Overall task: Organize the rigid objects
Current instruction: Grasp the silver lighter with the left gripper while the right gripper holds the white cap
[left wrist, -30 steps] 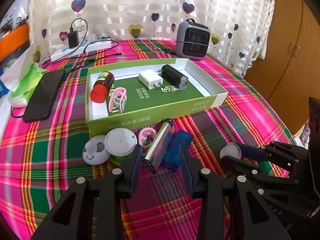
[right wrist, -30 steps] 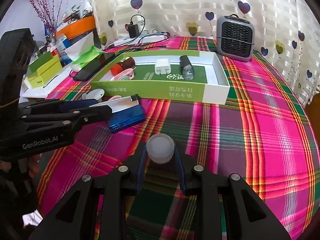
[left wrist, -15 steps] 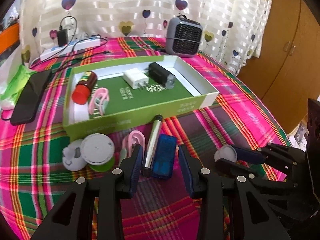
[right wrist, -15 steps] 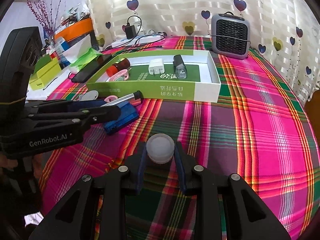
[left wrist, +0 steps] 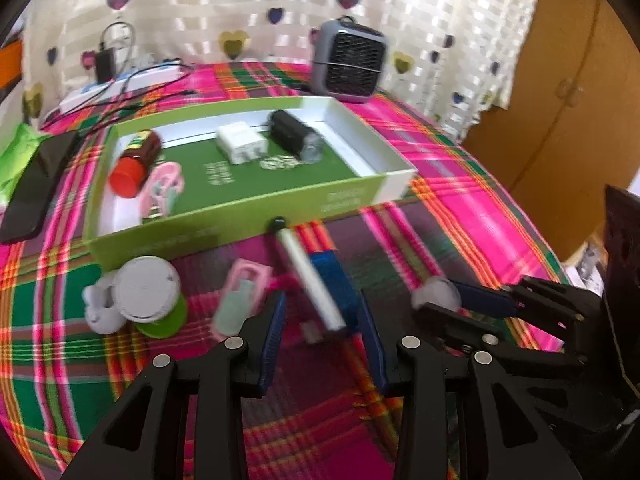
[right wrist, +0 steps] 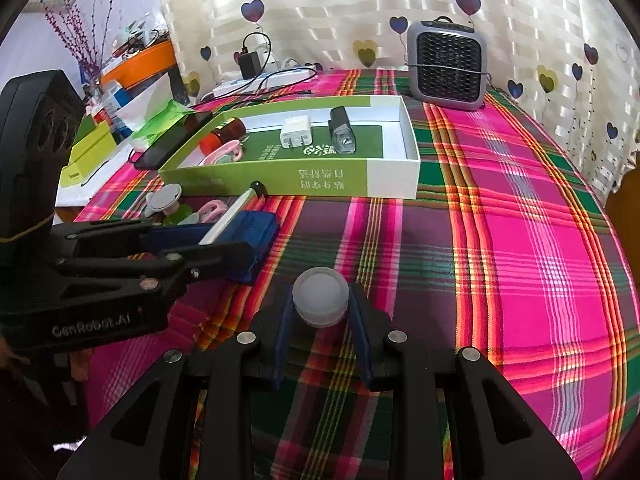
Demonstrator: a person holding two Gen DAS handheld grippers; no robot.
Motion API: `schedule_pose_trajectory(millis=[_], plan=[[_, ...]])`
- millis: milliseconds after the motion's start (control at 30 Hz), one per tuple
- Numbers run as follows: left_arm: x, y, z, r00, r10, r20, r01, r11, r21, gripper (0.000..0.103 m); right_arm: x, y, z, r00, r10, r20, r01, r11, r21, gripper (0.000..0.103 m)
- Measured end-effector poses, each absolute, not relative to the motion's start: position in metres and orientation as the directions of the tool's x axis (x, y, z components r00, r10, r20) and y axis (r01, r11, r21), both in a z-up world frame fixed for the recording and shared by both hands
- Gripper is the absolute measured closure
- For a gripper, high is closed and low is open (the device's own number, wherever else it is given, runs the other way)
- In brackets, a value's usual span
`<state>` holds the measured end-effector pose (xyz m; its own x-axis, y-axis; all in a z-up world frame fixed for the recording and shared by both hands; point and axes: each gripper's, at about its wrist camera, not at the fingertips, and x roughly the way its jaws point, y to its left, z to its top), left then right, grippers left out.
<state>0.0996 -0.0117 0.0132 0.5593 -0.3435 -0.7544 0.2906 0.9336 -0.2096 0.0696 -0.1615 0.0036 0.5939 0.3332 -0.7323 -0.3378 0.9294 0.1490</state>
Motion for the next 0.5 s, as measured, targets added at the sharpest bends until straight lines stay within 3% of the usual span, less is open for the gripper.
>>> schedule_pose_trajectory(millis=[500], plan=[[0.114,0.009,0.008,0.569,-0.265,-0.778,0.196,0.963,-0.185,0.067,0.075,-0.167,0.0,0.58,0.339,-0.74,-0.337,0.928,0.161,0.074]])
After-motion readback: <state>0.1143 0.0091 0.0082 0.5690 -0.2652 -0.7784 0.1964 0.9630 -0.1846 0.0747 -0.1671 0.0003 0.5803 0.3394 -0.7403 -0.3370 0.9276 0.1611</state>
